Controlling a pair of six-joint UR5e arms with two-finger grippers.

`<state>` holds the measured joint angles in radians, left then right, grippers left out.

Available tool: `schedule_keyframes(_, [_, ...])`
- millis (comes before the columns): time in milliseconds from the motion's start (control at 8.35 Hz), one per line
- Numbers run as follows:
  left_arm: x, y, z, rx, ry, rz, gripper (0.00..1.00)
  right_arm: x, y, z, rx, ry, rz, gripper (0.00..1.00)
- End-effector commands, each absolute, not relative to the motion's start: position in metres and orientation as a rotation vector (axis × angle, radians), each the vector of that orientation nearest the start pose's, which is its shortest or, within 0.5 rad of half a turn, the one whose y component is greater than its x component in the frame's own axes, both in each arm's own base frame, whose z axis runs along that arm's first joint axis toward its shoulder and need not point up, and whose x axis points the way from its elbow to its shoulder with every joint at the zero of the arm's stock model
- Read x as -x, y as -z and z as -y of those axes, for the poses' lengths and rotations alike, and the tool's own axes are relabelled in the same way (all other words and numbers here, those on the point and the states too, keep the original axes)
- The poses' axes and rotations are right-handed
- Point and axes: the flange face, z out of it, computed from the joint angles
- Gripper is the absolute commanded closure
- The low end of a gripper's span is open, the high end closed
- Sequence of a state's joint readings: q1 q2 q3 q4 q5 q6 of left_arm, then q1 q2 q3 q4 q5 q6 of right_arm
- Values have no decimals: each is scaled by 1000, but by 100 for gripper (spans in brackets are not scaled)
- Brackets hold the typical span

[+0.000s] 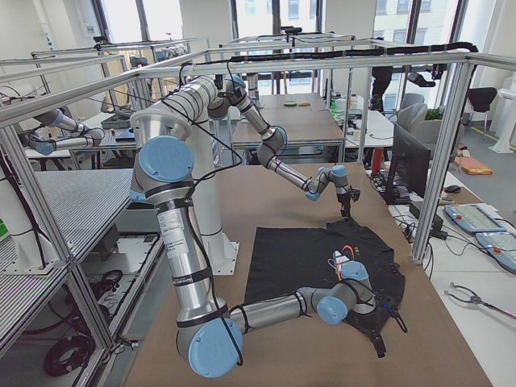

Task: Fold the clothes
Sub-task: 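Move both grippers in toward the shirt's sleeves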

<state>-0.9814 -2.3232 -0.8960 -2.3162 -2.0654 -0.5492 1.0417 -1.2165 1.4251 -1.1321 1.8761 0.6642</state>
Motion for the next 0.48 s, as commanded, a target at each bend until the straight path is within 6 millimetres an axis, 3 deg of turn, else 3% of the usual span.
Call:
schedule_keyframes(0, [-378,-428,725,-432,-239,-829,76,251,-496,628,-364,-28,605,6])
schedule_keyframes(359, [-373,-427,727,-440,-235,-831,76,250,-495,628,-367,-29,607,6])
